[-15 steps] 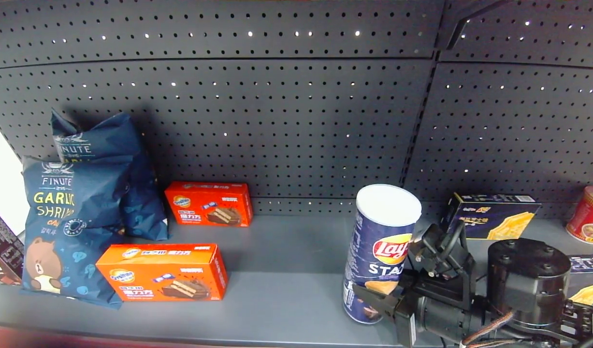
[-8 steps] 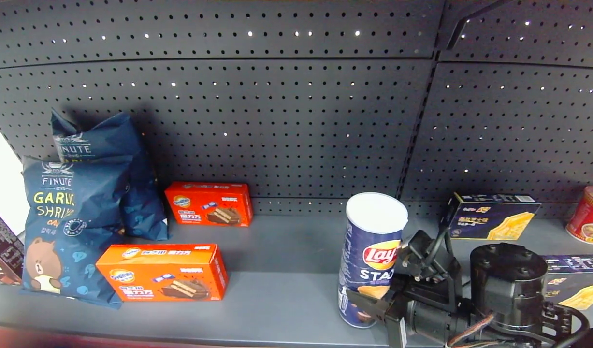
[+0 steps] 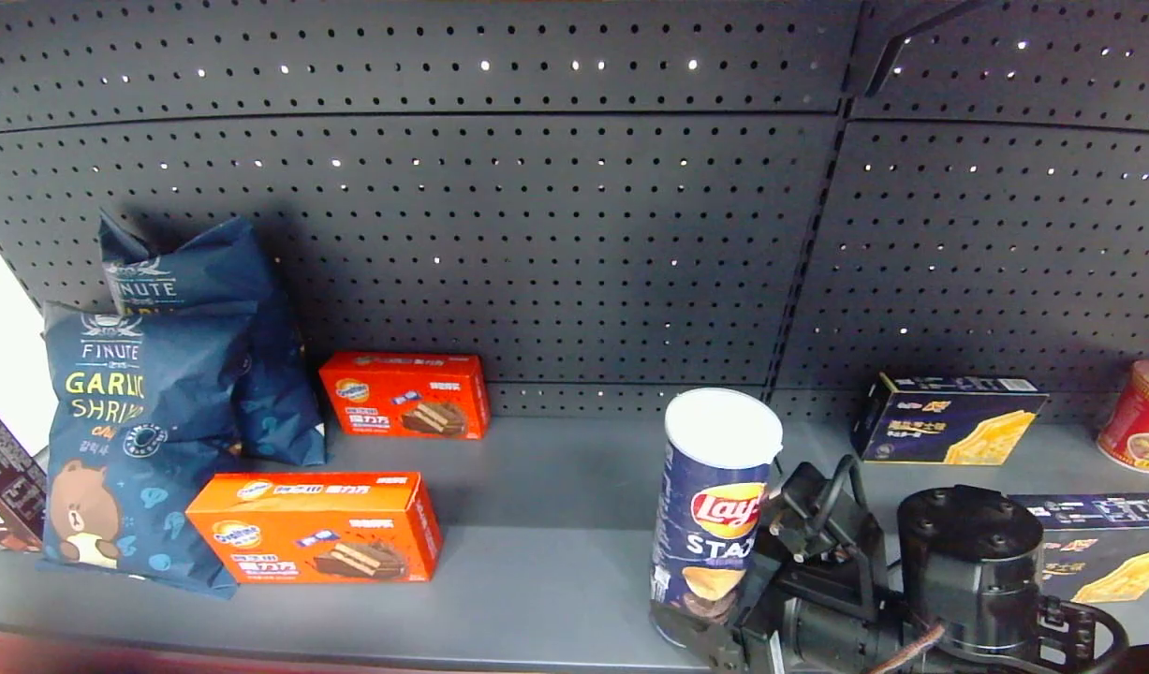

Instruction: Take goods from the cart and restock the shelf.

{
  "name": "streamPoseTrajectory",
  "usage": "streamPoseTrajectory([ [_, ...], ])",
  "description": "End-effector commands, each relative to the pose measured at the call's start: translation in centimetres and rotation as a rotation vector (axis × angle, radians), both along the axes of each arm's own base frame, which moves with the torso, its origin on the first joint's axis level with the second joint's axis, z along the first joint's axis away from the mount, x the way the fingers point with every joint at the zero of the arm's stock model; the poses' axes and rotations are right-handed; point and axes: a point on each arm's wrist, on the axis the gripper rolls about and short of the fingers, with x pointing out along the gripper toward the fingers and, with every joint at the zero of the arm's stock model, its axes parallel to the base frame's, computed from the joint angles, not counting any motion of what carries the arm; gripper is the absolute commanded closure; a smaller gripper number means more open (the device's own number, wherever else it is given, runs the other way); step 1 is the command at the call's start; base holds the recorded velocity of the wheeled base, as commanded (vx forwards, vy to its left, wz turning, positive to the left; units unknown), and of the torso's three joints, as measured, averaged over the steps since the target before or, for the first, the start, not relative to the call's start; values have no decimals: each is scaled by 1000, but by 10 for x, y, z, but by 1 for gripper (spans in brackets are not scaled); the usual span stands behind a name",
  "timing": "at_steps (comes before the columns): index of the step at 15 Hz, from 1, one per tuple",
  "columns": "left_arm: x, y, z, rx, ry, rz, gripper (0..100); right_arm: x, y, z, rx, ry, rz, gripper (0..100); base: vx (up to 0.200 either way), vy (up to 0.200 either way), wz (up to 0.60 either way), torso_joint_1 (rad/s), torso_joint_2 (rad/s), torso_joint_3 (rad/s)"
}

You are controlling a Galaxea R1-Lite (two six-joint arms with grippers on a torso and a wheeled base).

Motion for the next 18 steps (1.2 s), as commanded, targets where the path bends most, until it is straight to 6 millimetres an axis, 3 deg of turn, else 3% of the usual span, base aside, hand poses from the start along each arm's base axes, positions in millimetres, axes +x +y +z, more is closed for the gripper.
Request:
streamPoseTrajectory([
  [1, 1, 0, -3, 1, 9, -2, 100, -12, -12, 5, 2, -12, -18, 0, 0, 0, 0, 0, 0, 0],
  [4, 2, 0, -4, 2, 12, -2, 100, -40, -45, 15, 17, -63, -29, 0, 0, 0, 0, 0, 0, 0],
  [5, 2, 0, -5, 2, 14, -2, 100, -42, -48, 16, 16, -68, -31, 0, 0, 0, 0, 0, 0, 0],
  [6, 2, 0, -6, 2, 17, -4, 100, -56, -69, 17, 8, -102, -51, 0, 0, 0, 0, 0, 0, 0],
  [9, 2, -1, -6, 2, 17, -7, 100, -66, -83, 18, 6, -122, -77, 0, 0, 0, 0, 0, 0, 0],
  [14, 2, 0, -5, 1, 12, -7, 100, -41, -82, 12, -56, -65, -176, 0, 0, 0, 0, 0, 0, 0],
  [18, 2, 0, -5, 1, 11, -5, 100, -7, -66, 12, -71, -56, -213, 0, 0, 0, 0, 0, 0, 0],
])
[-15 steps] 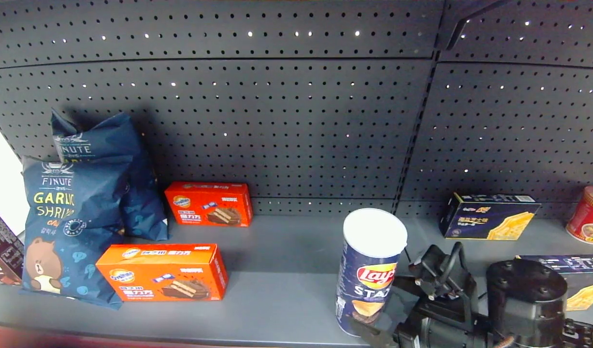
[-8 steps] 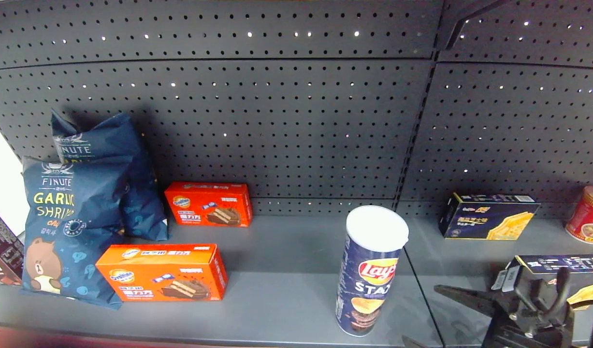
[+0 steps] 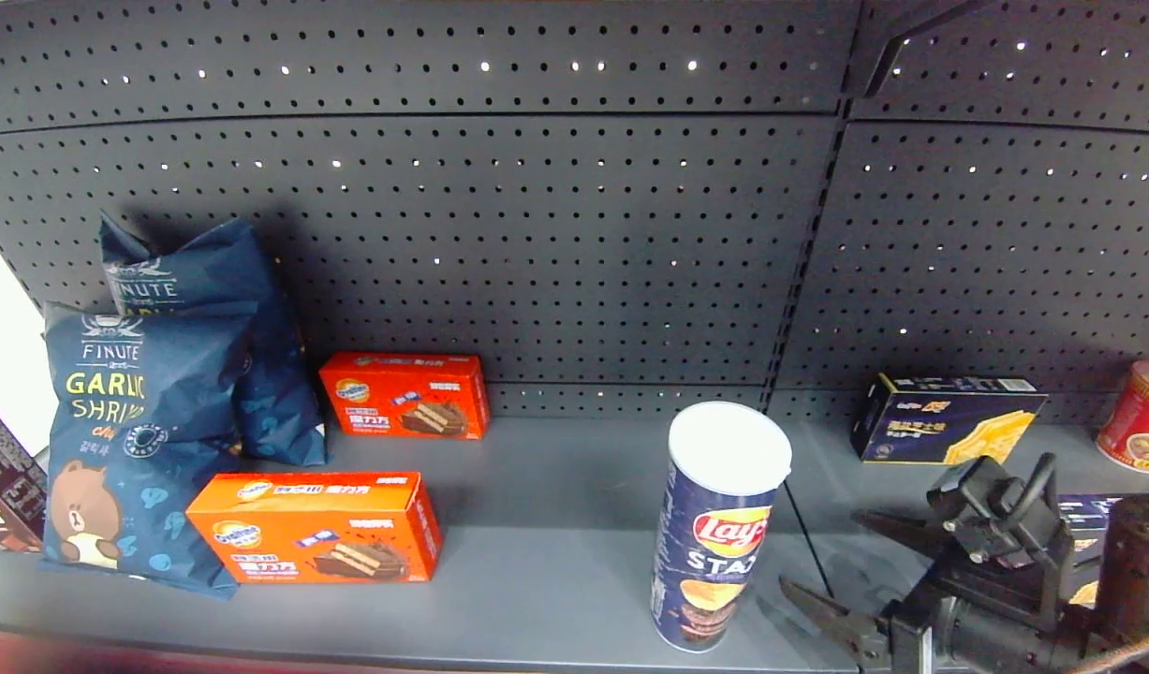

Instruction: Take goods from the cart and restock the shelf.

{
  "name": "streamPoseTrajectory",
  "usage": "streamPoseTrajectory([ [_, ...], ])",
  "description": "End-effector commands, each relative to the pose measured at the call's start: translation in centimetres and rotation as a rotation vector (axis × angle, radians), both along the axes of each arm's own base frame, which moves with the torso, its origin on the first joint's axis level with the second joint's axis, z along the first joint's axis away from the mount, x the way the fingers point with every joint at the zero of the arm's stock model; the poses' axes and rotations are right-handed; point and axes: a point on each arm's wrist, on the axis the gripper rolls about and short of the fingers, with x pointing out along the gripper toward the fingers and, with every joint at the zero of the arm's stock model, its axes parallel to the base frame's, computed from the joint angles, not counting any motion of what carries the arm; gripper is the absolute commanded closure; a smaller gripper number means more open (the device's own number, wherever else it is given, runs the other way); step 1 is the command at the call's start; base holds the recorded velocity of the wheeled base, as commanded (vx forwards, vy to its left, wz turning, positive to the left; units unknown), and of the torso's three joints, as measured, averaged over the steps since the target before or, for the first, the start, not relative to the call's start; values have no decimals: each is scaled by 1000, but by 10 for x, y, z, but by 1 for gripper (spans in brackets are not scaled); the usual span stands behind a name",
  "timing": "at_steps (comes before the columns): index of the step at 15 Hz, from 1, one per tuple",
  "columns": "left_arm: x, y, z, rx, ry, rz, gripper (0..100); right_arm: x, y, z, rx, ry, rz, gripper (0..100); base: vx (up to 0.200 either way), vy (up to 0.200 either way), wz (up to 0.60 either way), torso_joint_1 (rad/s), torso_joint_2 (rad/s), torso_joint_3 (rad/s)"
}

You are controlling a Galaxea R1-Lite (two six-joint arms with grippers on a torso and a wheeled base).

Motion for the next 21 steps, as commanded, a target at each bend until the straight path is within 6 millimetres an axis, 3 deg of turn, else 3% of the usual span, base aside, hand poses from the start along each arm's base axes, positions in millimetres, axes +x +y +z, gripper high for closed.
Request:
streamPoseTrajectory([
  [1, 0, 0, 0, 0, 2, 1, 100, 18, 10, -6, -20, 26, -9, 0, 0, 0, 0, 0, 0, 0],
  [5, 0, 0, -1, -1, 3, 1, 100, 29, 22, -8, -33, 23, 9, 0, 0, 0, 0, 0, 0, 0],
  [13, 2, 0, -4, 1, 19, 0, 100, 26, 24, -10, -43, 23, 28, 0, 0, 0, 0, 0, 0, 0],
  [15, 0, 0, 2, -2, -7, -4, 100, 24, 19, 6, -1, -39, 12, 0, 0, 0, 0, 0, 0, 0],
  [17, -5, 1, 16, -6, -58, -7, 100, 20, 16, 22, 34, -95, -3, 0, 0, 0, 0, 0, 0, 0],
  [18, -4, 0, 54, -1, -87, -50, 100, 10, 10, 48, 55, -182, -34, 0, 0, 0, 0, 0, 0, 0],
  [19, 1, -1, 79, 2, -95, -102, 100, 3, 5, 62, 41, -196, -40, 0, 0, 0, 0, 0, 0, 0],
  [20, 1, -1, 79, 2, -95, -102, 100, 3, 5, 62, 41, -196, -40, 0, 0, 0, 0, 0, 0, 0],
  [21, 18, -6, 111, 29, -81, -189, 100, -17, 1, 88, 42, -214, -38, 0, 0, 0, 0, 0, 0, 0],
])
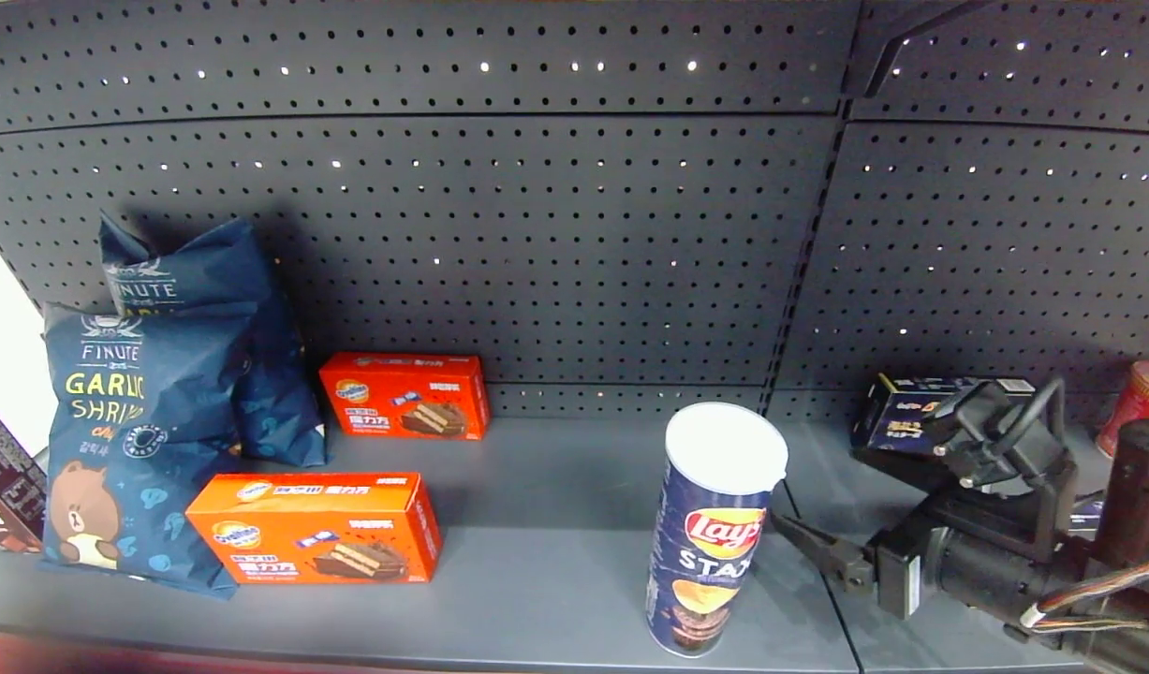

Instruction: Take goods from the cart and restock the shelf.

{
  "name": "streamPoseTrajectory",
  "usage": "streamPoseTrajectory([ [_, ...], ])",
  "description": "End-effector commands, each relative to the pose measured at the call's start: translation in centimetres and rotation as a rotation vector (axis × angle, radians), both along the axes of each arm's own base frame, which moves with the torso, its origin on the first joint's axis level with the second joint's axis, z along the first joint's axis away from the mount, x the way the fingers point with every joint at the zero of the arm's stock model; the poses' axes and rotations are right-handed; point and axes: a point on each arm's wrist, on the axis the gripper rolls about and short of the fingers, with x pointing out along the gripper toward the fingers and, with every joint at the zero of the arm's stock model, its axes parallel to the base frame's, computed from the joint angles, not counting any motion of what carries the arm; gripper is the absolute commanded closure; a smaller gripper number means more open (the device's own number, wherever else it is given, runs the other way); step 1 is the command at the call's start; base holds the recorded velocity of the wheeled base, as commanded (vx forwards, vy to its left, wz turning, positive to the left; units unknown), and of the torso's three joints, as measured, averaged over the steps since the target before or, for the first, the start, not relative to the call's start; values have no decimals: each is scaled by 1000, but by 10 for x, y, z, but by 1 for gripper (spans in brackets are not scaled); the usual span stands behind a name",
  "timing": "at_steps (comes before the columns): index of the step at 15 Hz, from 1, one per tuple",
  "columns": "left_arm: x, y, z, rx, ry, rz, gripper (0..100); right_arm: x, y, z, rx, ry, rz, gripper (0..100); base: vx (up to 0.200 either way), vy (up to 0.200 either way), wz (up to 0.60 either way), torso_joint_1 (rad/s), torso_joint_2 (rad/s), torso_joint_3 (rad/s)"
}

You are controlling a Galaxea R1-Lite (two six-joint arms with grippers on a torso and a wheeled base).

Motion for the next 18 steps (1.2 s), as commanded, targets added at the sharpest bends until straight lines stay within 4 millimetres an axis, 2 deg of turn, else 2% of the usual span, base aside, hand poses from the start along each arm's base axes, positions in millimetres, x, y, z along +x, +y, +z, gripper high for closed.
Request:
streamPoseTrajectory([
  [1, 41, -11, 64, 50, 56, -151, 100, -45, -14, 69, 88, -154, -10, 0, 0, 0, 0, 0, 0, 0],
  [2, 55, -14, 73, 53, 68, -194, 100, -59, -18, 81, 102, -174, -21, 0, 0, 0, 0, 0, 0, 0],
  [4, 85, -23, 83, 60, 93, -276, 100, -85, -35, 89, 109, -191, -71, 0, 0, 0, 0, 0, 0, 0],
  [6, 107, -28, 85, 60, 106, -309, 100, -97, -49, 86, 111, -192, -84, 0, 0, 0, 0, 0, 0, 0],
  [8, 156, -43, 83, 57, 145, -409, 100, -110, -68, 81, 101, -186, -108, 0, 0, 0, 0, 0, 0, 0],
  [11, 201, -64, 75, 63, 158, -463, 100, -120, -81, 72, 93, -178, -125, 0, 0, 0, 0, 0, 0, 0],
  [14, 232, -86, 69, 73, 184, -526, 100, -126, -89, 67, 92, -177, -140, 0, 0, 0, 0, 0, 0, 0],
  [18, 259, -124, 59, 93, 246, -634, 100, -130, -95, 52, 72, -162, -158, 0, 0, 0, 0, 0, 0, 0],
])
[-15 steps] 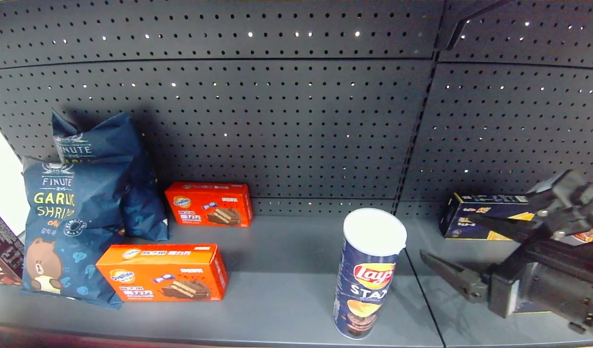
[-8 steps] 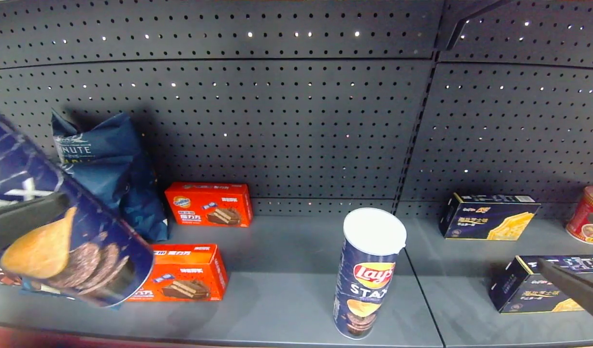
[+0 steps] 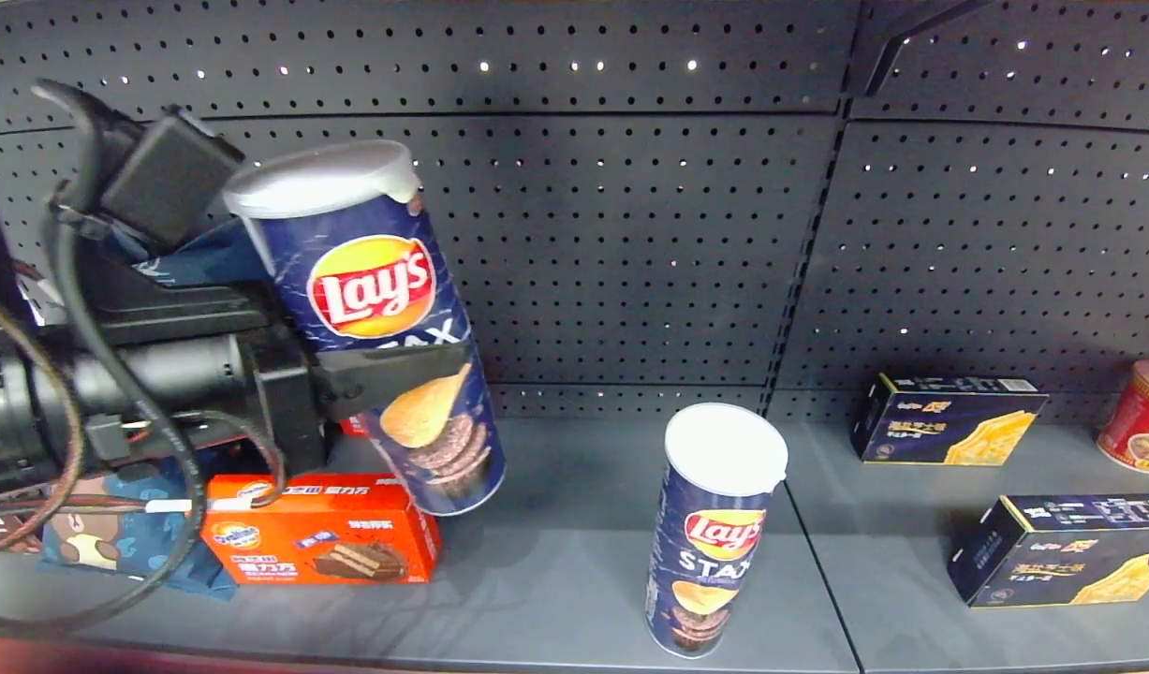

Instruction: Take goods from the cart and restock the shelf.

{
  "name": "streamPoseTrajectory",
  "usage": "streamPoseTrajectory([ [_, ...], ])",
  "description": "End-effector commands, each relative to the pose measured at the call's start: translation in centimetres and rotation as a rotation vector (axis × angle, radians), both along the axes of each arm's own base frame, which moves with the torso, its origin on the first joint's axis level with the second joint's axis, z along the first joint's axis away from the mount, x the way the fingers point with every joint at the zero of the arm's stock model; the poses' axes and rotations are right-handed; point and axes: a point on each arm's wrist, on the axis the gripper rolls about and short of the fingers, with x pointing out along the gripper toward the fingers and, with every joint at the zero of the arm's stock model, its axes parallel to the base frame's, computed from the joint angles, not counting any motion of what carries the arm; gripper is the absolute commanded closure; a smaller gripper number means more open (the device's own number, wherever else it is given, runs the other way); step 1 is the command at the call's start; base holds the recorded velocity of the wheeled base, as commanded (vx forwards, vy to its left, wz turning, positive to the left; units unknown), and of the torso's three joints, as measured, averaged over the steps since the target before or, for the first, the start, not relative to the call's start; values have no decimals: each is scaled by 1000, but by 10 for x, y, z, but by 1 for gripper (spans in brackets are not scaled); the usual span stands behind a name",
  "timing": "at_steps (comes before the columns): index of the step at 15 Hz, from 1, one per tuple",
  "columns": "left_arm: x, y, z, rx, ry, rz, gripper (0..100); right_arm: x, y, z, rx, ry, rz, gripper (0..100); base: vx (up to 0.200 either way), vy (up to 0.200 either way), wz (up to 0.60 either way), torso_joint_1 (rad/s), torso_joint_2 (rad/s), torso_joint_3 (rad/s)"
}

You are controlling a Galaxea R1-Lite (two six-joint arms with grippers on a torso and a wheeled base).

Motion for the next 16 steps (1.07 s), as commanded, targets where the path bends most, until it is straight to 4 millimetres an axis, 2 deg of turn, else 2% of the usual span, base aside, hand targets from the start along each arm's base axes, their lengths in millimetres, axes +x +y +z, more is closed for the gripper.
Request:
streamPoseTrajectory([
  [1, 25, -28, -13, 29, 59, -59, 100, -3, -4, -7, -1, 1, -4, 0, 0, 0, 0, 0, 0, 0],
  [3, 39, -44, -19, 41, 79, -87, 100, -3, -4, -8, -1, 1, -14, 0, 0, 0, 0, 0, 0, 0],
  [8, 75, -64, -51, 105, 146, -101, 100, -2, -5, -9, -4, 4, -37, 0, 0, 0, 0, 0, 0, 0],
  [13, 118, -86, -62, 62, 91, -149, 100, -1, -4, -9, -7, 9, -42, 0, 0, 0, 0, 0, 0, 0],
  [16, 131, -94, -72, 68, 101, -152, 100, 0, -4, -8, -7, 9, -54, 0, 0, 0, 0, 0, 0, 0],
])
